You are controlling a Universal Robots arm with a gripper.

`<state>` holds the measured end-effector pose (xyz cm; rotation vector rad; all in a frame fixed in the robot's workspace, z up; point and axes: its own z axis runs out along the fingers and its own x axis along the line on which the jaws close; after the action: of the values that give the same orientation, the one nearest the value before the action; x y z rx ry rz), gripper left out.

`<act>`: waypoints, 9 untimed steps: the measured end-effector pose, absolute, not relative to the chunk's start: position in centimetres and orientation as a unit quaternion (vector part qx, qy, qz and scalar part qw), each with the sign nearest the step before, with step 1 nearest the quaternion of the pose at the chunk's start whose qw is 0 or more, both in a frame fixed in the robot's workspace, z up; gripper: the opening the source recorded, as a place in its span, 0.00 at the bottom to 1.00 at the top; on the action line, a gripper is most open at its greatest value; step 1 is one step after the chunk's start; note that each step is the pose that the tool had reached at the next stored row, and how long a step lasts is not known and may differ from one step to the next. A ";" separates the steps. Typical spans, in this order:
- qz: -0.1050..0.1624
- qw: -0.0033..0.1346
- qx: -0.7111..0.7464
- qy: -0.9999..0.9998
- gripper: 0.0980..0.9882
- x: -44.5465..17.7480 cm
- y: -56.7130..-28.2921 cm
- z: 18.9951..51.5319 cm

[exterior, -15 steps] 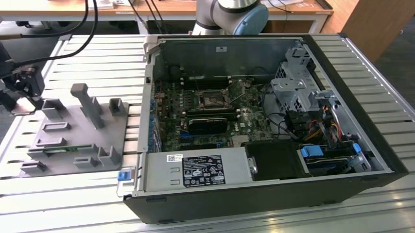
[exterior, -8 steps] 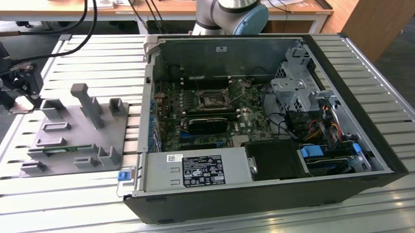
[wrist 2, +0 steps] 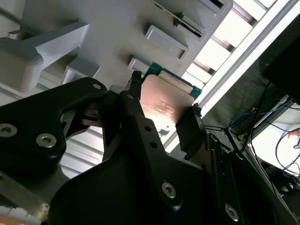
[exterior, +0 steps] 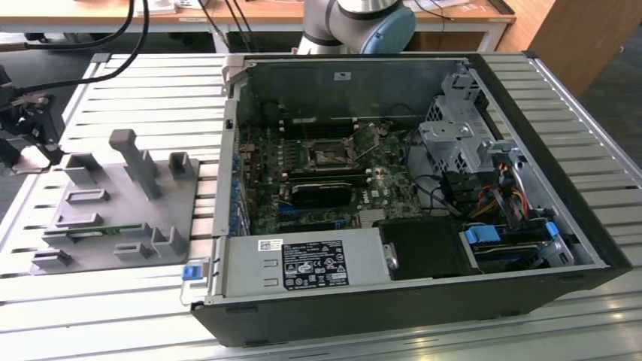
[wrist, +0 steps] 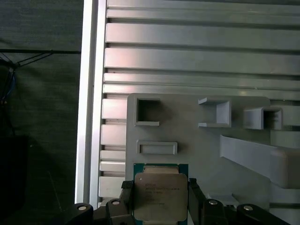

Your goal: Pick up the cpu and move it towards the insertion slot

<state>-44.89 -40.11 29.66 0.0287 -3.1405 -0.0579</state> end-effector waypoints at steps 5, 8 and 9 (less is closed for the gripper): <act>-0.018 0.000 0.009 -1.000 0.50 -44.9 -40.1 30.0; -0.018 0.000 0.009 -1.000 0.50 -44.9 -40.1 30.3; -0.018 0.000 0.009 -1.000 0.50 -44.9 -40.1 30.4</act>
<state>-44.89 -40.08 30.36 0.0288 -3.1404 -0.0579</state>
